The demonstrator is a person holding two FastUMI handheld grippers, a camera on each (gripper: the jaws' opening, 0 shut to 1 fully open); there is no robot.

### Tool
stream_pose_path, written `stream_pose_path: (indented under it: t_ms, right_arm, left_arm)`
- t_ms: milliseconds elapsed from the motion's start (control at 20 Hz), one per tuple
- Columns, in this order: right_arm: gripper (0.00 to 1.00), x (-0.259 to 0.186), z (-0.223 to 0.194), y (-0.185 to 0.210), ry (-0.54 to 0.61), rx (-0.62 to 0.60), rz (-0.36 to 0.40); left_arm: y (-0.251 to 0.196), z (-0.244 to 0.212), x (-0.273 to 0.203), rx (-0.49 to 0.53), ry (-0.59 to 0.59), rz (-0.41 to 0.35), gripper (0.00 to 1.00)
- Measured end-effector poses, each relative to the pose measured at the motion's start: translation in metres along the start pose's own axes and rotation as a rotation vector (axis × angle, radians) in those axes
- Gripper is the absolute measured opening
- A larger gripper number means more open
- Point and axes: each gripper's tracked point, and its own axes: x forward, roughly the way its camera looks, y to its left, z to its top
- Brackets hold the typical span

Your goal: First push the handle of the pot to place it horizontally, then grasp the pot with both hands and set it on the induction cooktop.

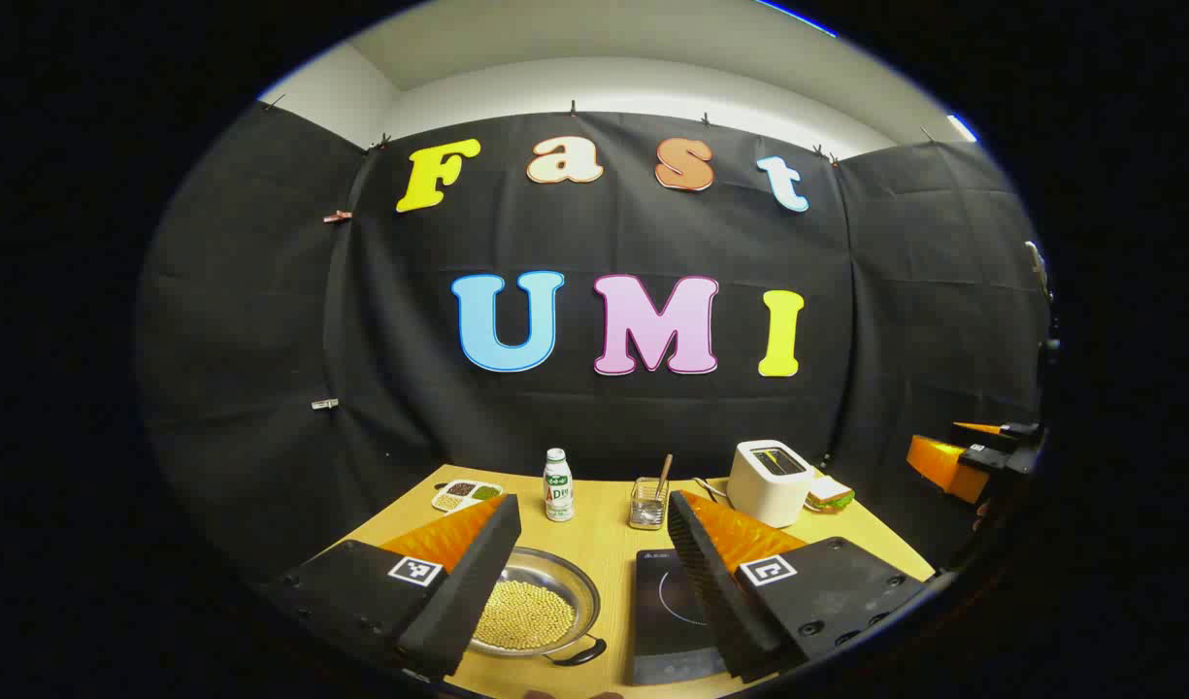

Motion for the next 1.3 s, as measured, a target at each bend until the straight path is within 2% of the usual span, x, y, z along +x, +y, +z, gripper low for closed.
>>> stream_pose_path:
  t_ms: [250, 650, 1300]
  right_arm:
    - [0.98, -0.010, -0.013, 0.006, 0.036, 0.007, -0.027]
    - [0.98, -0.024, -0.013, 0.019, 0.024, -0.042, -0.061]
    - [0.98, -0.031, -0.017, 0.057, 0.025, -0.067, -0.072]
  left_arm:
    - [0.009, -0.012, -0.005, 0.006, 0.010, -0.052, 0.95]
    - [0.032, -0.032, -0.010, -0.027, 0.029, -0.049, 0.96]
    - [0.070, -0.040, -0.006, -0.001, 0.025, -0.063, 0.95]
